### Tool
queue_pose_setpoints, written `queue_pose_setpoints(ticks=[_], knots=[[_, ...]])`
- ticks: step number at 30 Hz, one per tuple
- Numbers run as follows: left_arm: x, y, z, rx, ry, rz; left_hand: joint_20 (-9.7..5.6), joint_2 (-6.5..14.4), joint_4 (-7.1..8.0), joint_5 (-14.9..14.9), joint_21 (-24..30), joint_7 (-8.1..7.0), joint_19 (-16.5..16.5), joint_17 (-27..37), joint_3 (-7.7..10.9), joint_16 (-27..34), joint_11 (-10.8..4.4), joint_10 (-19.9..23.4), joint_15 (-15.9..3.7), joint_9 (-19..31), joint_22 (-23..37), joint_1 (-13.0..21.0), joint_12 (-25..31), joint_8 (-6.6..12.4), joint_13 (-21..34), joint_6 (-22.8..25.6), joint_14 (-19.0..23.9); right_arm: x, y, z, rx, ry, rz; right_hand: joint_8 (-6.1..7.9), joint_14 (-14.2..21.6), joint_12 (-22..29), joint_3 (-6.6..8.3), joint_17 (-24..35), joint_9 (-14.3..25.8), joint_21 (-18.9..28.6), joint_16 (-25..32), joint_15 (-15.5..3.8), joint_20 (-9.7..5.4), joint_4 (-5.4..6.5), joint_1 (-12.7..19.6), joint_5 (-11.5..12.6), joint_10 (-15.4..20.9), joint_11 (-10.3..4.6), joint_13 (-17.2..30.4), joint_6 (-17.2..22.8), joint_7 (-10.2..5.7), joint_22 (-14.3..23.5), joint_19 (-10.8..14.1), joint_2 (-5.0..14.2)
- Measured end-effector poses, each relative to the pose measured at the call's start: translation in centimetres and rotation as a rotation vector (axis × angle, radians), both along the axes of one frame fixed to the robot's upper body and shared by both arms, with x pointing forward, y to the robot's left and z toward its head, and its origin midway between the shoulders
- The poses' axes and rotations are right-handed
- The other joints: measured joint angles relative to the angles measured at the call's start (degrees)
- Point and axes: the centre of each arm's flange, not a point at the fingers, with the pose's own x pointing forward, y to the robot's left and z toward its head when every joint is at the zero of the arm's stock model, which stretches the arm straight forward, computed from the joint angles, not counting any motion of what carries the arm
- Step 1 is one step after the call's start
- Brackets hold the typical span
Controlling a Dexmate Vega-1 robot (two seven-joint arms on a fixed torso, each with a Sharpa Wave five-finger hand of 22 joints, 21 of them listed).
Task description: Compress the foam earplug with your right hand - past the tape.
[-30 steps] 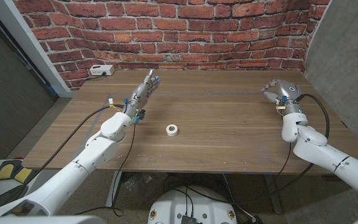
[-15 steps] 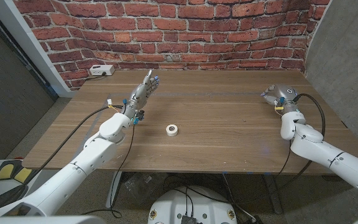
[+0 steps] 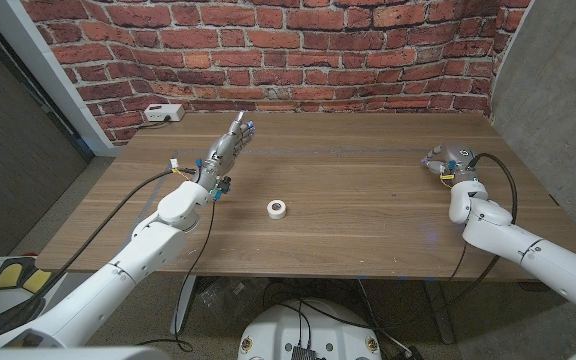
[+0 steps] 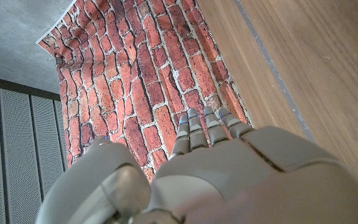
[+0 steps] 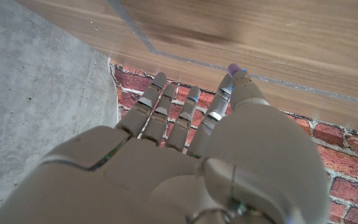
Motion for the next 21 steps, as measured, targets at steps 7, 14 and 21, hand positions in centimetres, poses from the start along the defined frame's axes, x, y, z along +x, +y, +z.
queue_pose_setpoints(ticks=[7, 14, 21], knots=[[-0.2, 0.1, -0.2, -0.004, 0.004, 0.009, -0.22, 0.29, -0.07, 0.00, 0.00, 0.00, 0.21, 0.00, -0.07, 0.00, 0.00, 0.00, 0.00, 0.00, 0.00, 0.29, 0.00, 0.00, 0.00, 0.00, 0.00, 0.6, -0.2, -0.4, 0.002, 0.022, -0.013, -0.96, -0.41, -0.43, 0.00, 0.00, -0.25, -0.35, 0.00, 0.00, 0.00, 0.00, -0.53, 0.00, -0.30, 0.31, 0.00, -1.55, 0.26, 0.00, 0.00, -0.08], [-0.3, 0.2, -0.3, -0.008, 0.007, 0.015, -0.31, 0.28, -0.07, 0.00, 0.00, 0.00, 0.31, 0.00, -0.07, 0.00, 0.00, 0.00, 0.00, 0.00, 0.00, 0.28, 0.00, 0.00, 0.00, 0.00, 0.00, 1.2, -0.3, -0.8, 0.002, 0.036, -0.022, -1.02, -0.41, -0.43, 0.00, 0.00, -0.25, -0.34, 0.00, 0.00, 0.00, 0.00, -0.52, 0.00, -0.44, 0.44, 0.00, -1.84, -0.03, 0.00, 0.00, -0.08], [-0.2, 0.2, -0.4, -0.011, 0.009, 0.018, -0.31, 0.28, -0.07, 0.00, -0.44, 0.00, 0.31, 0.00, -0.07, 0.00, 0.00, 0.00, 0.00, 0.00, -0.01, 0.28, 0.00, 0.00, 0.00, 0.00, 0.00, 1.6, -0.4, -1.0, -0.001, 0.044, -0.030, -2.50, -0.42, -0.72, -0.01, 0.00, -0.30, -0.34, 0.00, -0.01, 0.00, -0.01, -0.52, 0.00, -1.34, 0.72, 0.23, -4.49, 0.52, -0.14, 0.00, -0.08]])
